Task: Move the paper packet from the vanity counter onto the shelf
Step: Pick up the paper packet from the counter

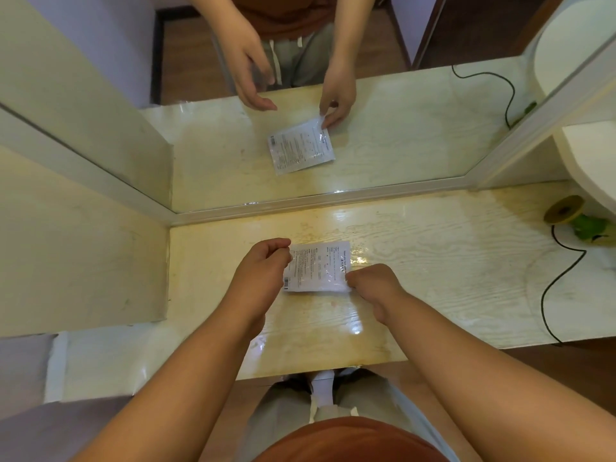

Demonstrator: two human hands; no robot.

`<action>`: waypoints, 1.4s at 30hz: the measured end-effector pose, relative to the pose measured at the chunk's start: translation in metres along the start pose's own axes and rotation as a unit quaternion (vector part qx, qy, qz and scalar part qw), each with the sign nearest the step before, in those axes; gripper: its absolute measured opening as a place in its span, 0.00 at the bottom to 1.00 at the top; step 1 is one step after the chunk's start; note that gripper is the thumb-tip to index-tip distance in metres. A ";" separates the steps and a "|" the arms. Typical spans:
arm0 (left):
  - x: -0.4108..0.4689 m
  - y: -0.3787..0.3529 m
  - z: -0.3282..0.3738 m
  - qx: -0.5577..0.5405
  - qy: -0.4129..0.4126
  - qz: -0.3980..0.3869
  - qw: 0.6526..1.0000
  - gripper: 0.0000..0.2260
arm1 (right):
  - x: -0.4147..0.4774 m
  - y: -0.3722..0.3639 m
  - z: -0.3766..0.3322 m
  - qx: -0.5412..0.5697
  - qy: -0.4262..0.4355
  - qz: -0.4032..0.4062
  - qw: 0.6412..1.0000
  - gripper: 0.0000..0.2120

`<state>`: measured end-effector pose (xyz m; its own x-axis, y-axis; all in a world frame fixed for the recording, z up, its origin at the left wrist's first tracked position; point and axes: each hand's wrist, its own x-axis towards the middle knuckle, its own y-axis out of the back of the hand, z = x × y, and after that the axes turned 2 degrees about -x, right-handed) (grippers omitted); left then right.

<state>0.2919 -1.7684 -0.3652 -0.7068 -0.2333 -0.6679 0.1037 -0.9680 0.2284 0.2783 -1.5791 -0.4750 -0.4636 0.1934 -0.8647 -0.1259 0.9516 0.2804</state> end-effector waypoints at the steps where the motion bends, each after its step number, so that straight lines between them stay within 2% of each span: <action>1: -0.001 0.000 0.000 -0.001 0.000 0.001 1.000 0.11 | -0.001 0.000 0.001 0.007 0.001 0.000 1.000 0.05; 2: -0.002 0.000 0.001 -0.002 -0.002 0.003 1.000 0.12 | -0.001 0.000 0.003 0.016 0.010 0.003 1.000 0.03; 4: -0.003 -0.001 0.001 0.001 -0.004 0.005 1.000 0.12 | -0.001 0.001 0.008 0.036 0.040 0.014 0.998 0.11; 11: -0.011 -0.003 0.006 -0.003 -0.014 0.003 1.000 0.13 | -0.021 0.005 0.000 -0.009 0.188 0.080 0.979 0.05; 14: -0.013 -0.002 0.009 -0.009 -0.022 0.003 1.000 0.13 | -0.031 0.010 -0.009 -0.003 0.227 0.071 0.971 0.12; 17: -0.014 0.001 0.011 -0.011 -0.036 0.000 0.999 0.13 | -0.040 0.017 -0.017 -0.025 0.262 0.066 0.962 0.14; 20: -0.014 0.003 0.014 0.008 -0.057 -0.015 0.998 0.16 | -0.053 0.024 -0.025 -0.080 0.324 0.074 0.940 0.15; 23: -0.015 0.005 0.017 0.053 -0.099 -0.031 0.993 0.23 | -0.069 0.030 -0.030 -0.124 0.409 0.086 0.900 0.15; 26: -0.018 0.006 0.023 0.134 -0.168 -0.037 0.976 0.28 | -0.084 0.036 -0.033 -0.129 0.465 0.071 0.873 0.16; 29: -0.022 0.005 0.031 0.167 -0.216 -0.029 0.962 0.29 | -0.097 0.043 -0.038 -0.115 0.500 0.071 0.856 0.14; 32: -0.026 0.005 0.037 0.191 -0.230 -0.020 0.954 0.25 | -0.112 0.050 -0.044 -0.101 0.532 0.056 0.839 0.14; 36: -0.029 0.007 0.041 0.222 -0.269 -0.016 0.937 0.08 | -0.126 0.058 -0.050 -0.064 0.549 0.049 0.832 0.12; 40: -0.033 0.007 0.044 0.234 -0.293 -0.001 0.927 0.03 | -0.130 0.064 -0.052 -0.019 0.541 0.042 0.840 0.11; 42: -0.036 0.007 0.046 0.241 -0.314 0.012 0.918 0.04 | -0.130 0.067 -0.052 0.019 0.534 0.021 0.845 0.12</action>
<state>0.2857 -1.7623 -0.3065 -0.9882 -0.0087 -0.1532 -0.0903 -0.7742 0.6264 0.2847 -1.5532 -0.3220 -0.9966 -0.0789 0.0217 -0.0701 0.9601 0.2707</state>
